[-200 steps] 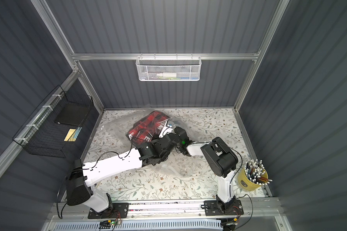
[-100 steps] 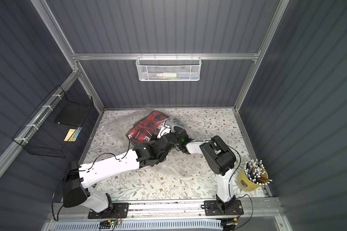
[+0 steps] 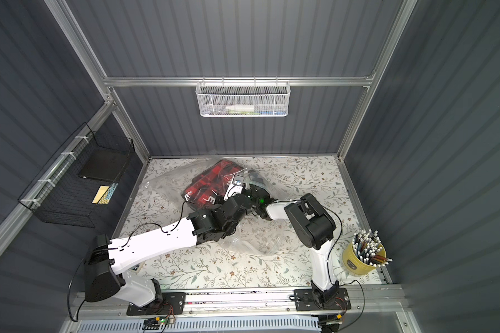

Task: Take the shirt out of the vacuum bag
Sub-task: Take out the shirt from the vacuum bag.

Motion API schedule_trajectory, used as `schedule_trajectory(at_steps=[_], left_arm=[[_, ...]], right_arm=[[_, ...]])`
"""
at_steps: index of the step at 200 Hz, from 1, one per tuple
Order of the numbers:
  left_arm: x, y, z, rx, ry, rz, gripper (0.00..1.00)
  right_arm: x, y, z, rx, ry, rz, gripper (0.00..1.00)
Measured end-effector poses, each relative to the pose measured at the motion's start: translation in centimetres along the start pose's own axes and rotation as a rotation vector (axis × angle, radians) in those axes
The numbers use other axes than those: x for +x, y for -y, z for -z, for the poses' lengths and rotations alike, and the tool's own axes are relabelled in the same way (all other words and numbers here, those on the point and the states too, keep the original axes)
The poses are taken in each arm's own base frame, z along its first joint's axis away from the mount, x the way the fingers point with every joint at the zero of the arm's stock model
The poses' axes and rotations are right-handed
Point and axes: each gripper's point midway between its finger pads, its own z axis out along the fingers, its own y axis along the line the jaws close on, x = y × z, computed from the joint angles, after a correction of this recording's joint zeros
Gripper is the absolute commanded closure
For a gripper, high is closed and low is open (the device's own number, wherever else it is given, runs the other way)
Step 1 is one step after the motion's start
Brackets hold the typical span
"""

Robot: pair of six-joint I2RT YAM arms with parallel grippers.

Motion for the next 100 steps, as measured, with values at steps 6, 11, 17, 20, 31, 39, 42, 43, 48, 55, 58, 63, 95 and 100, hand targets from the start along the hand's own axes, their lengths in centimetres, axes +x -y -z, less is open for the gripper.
schedule_trajectory(at_steps=[6,11,17,20,31,39,42,43,48,55,58,63,95,100], left_arm=[[-0.01,-0.02,0.03,0.001,0.001,0.004,1.0],[0.0,-0.02,0.04,0.002,0.001,0.007,1.0],[0.0,-0.05,0.04,0.002,0.001,0.01,1.0],[-0.02,-0.09,0.07,0.003,0.002,0.011,1.0],[-0.03,-0.09,0.1,0.003,0.002,0.015,1.0],[-0.03,-0.12,0.12,0.003,0.002,0.018,1.0],[-0.05,-0.13,0.13,0.004,0.003,0.019,1.0],[-0.05,-0.15,0.12,0.003,0.003,0.02,1.0],[-0.06,-0.16,0.13,0.003,0.003,0.022,1.0],[-0.07,-0.17,0.14,0.004,0.003,0.026,1.0],[-0.07,-0.16,0.16,0.004,0.003,0.027,1.0],[-0.02,-0.17,0.16,0.005,0.005,0.031,1.0],[0.85,-0.35,0.16,0.006,-0.005,0.027,1.0],[0.85,-0.35,0.16,0.006,-0.005,0.027,1.0]], right_arm=[[-0.02,-0.01,-0.05,0.0,0.0,0.0,0.36],[-0.06,-0.03,-0.08,-0.001,0.0,0.0,0.36],[-0.11,-0.07,-0.12,-0.002,0.001,0.0,0.36],[-0.11,-0.07,-0.15,-0.002,0.001,0.0,0.36],[-0.16,-0.09,-0.25,-0.004,0.001,0.001,0.37],[-0.16,-0.06,-0.37,-0.005,0.001,0.001,0.37],[-0.14,-0.05,-0.42,-0.005,0.0,0.001,0.38],[-0.14,-0.05,-0.43,-0.005,0.0,0.001,0.38],[-0.15,-0.03,-0.5,-0.006,-0.001,0.0,0.39],[-0.13,0.02,-0.57,-0.005,-0.001,-0.002,0.41],[-0.14,0.01,-0.59,-0.005,-0.001,-0.003,0.41],[-0.13,0.04,-0.63,-0.005,-0.001,-0.005,0.42],[-0.1,0.18,-0.85,-0.004,-0.003,-0.009,0.48],[-0.14,0.16,-0.85,-0.004,-0.003,-0.008,0.48]])
